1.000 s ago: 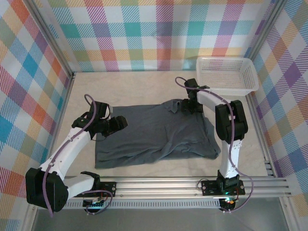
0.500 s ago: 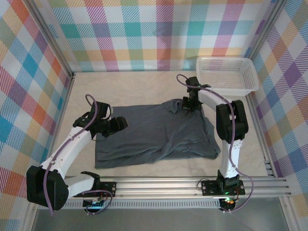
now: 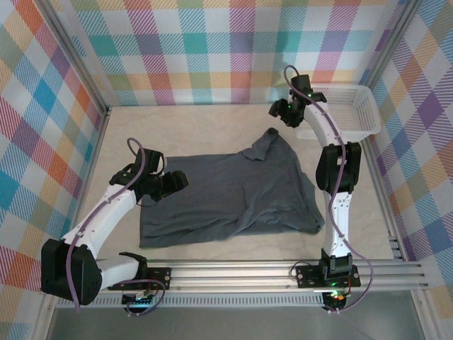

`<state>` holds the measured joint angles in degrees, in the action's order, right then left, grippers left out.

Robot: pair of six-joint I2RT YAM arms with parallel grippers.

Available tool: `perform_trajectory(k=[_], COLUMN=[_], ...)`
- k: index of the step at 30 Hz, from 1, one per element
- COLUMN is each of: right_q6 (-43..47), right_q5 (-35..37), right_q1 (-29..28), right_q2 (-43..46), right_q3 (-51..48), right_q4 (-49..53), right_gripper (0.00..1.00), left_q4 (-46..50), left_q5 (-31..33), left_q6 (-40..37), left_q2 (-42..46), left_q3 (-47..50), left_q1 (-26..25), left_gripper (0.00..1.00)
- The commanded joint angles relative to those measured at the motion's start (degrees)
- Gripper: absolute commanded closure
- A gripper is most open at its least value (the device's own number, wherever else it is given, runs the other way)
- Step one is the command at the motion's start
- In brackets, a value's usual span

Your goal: Fold the inside-out t-shirt

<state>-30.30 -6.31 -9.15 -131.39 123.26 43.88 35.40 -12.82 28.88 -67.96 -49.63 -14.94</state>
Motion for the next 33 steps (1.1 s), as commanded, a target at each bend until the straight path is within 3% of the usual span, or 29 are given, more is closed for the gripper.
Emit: perform_trajectory(k=[1, 7, 12, 25, 33], right_q6=[3.18, 11.06, 13.14, 7.91, 5.70], right_q5=[1.81, 16.79, 20.40, 17.91, 21.16], right_q1=[-0.78, -0.78, -1.24, -2.85, -3.16], right_q2=[7.42, 18.89, 17.90, 13.53, 13.83], right_q3=[-7.31, -29.30, -33.60, -36.86, -42.23], right_q4=[3.96, -4.89, -5.73, -17.31, -22.21], right_gripper=[0.37, 0.51, 0.73, 0.58, 0.45], left_q4=[-0.89, -2.54, -1.65, -0.68, -0.99], left_q5=[0.25, -0.82, -0.54, 0.34, 0.19], left_q6=[0.02, 0.25, -0.40, -0.51, -0.74], left_q2=[-0.17, -2.20, -2.90, -1.62, -1.18], left_q3=[0.88, 0.34, -1.22, -0.59, 0.44], left_q1=[-0.71, -0.75, -0.72, -0.71, -0.71], left_gripper=[0.28, 0.29, 0.28, 0.28, 0.28])
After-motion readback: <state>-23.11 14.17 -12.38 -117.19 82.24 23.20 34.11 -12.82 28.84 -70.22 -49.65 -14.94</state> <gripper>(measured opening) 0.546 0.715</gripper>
